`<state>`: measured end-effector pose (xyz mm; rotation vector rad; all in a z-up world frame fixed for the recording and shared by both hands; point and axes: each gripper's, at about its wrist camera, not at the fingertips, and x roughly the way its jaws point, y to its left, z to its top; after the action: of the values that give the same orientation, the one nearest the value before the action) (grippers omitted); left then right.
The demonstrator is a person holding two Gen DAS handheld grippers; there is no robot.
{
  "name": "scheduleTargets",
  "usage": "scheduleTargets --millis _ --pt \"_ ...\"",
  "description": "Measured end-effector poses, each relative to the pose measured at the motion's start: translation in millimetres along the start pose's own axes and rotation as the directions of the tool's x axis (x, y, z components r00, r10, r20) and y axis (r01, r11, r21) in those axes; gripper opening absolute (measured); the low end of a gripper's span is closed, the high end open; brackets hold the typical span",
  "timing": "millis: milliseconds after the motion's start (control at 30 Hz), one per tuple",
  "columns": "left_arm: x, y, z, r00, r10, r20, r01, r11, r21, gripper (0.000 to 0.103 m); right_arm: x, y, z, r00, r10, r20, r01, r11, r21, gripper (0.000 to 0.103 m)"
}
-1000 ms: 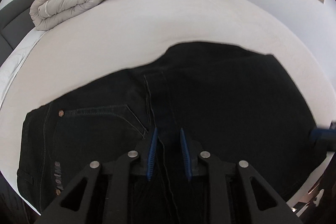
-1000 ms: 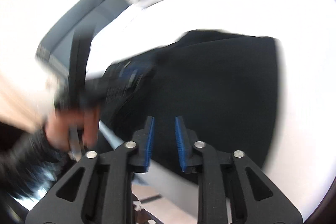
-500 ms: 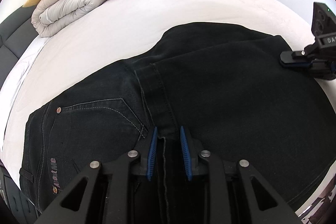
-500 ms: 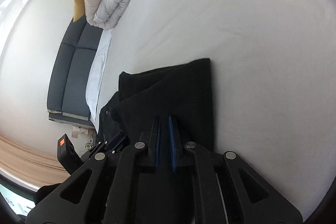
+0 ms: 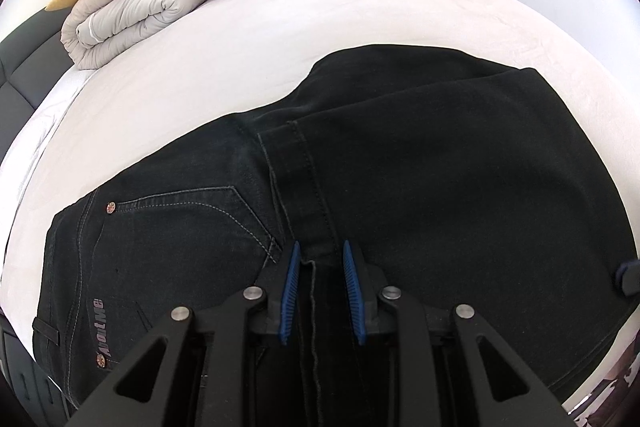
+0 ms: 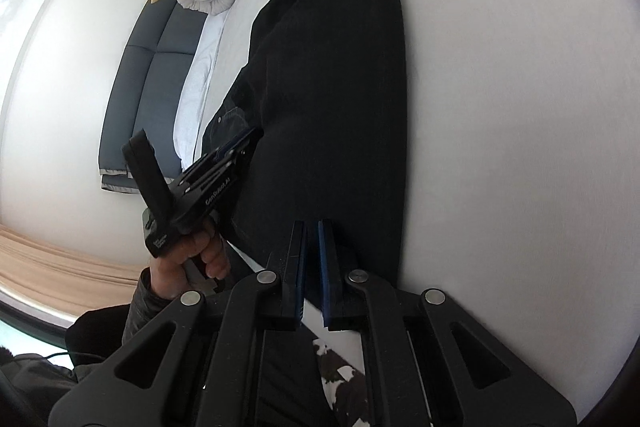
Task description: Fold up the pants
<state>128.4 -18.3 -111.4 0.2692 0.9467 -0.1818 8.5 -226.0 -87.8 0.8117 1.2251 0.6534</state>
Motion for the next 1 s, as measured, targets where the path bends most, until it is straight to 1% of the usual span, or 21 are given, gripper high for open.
scheduleTargets --millis 67,100,167,200,267,300,333,367,400,467,500,533,567,633,667,700,733,800,900,933,1000 --pt "-1 2 -1 1.000 -0.004 0.005 0.004 1.000 -0.010 0.025 0 -2 -6 1.000 -0.001 0.020 0.001 1.000 0.013 0.001" --pt "-2 4 -1 1.000 -0.014 0.013 0.015 1.000 -0.026 0.025 2 -3 -7 1.000 -0.020 0.024 0.020 1.000 0.012 0.000" --pt "-8 18 -5 0.997 -0.068 0.049 0.072 0.992 -0.104 0.024 6 -3 -7 0.999 -0.036 0.035 0.037 0.999 -0.011 0.000" --pt "-14 28 -10 0.992 -0.104 0.068 0.114 0.980 -0.163 0.025 7 -3 -7 0.998 -0.036 0.041 0.037 0.999 -0.015 0.000" --pt "-30 54 -27 0.978 -0.164 0.126 0.195 0.933 -0.303 0.031 5 -6 -10 0.998 -0.033 0.048 0.033 0.999 -0.017 0.000" --pt "-41 70 -41 0.968 -0.177 0.176 0.233 0.894 -0.383 0.052 4 -6 -11 0.998 -0.031 0.051 0.032 0.999 -0.020 0.000" --pt "-52 85 -55 0.959 -0.174 0.222 0.260 0.853 -0.452 0.075 3 -9 -12 0.998 -0.027 0.055 0.028 0.999 -0.023 0.000" --pt "-63 101 -71 0.949 -0.157 0.274 0.283 0.806 -0.520 0.080 1 -13 -13 0.998 -0.022 0.059 0.024 0.999 -0.024 0.000" --pt "-75 119 -89 0.938 -0.126 0.324 0.303 0.751 -0.587 0.082 1 -13 -13 0.998 -0.017 0.060 0.018 1.000 -0.024 0.000" --pt "-96 157 -125 0.912 -0.051 0.406 0.348 0.620 -0.703 0.087 1 -15 -12 0.998 -0.001 0.066 0.003 1.000 -0.017 0.000" --pt "-103 175 -141 0.902 -0.014 0.431 0.364 0.559 -0.745 0.088 1 -15 -12 0.998 -0.002 0.068 0.003 1.000 -0.015 0.000" --pt "-108 194 -159 0.894 0.027 0.448 0.379 0.487 -0.787 0.089 1 -15 -13 0.997 -0.004 0.072 0.005 1.000 -0.012 0.000" --pt "-109 208 -171 0.886 0.046 0.462 0.401 0.426 -0.811 0.088 2 -15 -13 0.997 -0.006 0.077 0.007 1.000 -0.007 0.000" --pt "-101 232 -193 0.874 0.040 0.484 0.450 0.305 -0.839 0.088 0 -16 -12 0.996 -0.011 0.086 0.012 1.000 -0.004 0.000" --pt "-96 237 -200 0.871 0.033 0.490 0.465 0.269 -0.844 0.088 -1 -16 -13 0.996 -0.013 0.090 0.014 1.000 -0.003 0.000" --pt "-92 239 -204 0.870 0.027 0.492 0.471 0.245 -0.847 0.088 -1 -15 -13 0.996 -0.015 0.092 0.015 1.000 -0.002 0.000" --pt "-88 240 -206 0.871 0.016 0.491 0.475 0.225 -0.851 0.087 -2 -15 -14 0.995 -0.016 0.095 0.016 1.000 0.000 0.000" --pt "-78 240 -209 0.860 -0.016 0.510 0.504 0.183 -0.844 0.082 -5 -19 -14 0.995 -0.016 0.099 0.016 1.000 0.000 0.000" --pt "-65 240 -213 0.847 -0.053 0.530 0.532 0.134 -0.836 0.080 -7 -19 -15 0.994 -0.016 0.104 0.017 1.000 0.000 0.000" --pt "-61 240 -215 0.838 -0.061 0.542 0.545 0.112 -0.831 0.077 -8 -20 -16 0.994 -0.018 0.105 0.018 1.000 0.001 0.000" --pt "-51 242 -218 0.811 -0.079 0.580 0.585 0.064 -0.809 0.076 -9 -20 -17 0.994 -0.022 0.107 0.022 1.000 0.001 0.000"
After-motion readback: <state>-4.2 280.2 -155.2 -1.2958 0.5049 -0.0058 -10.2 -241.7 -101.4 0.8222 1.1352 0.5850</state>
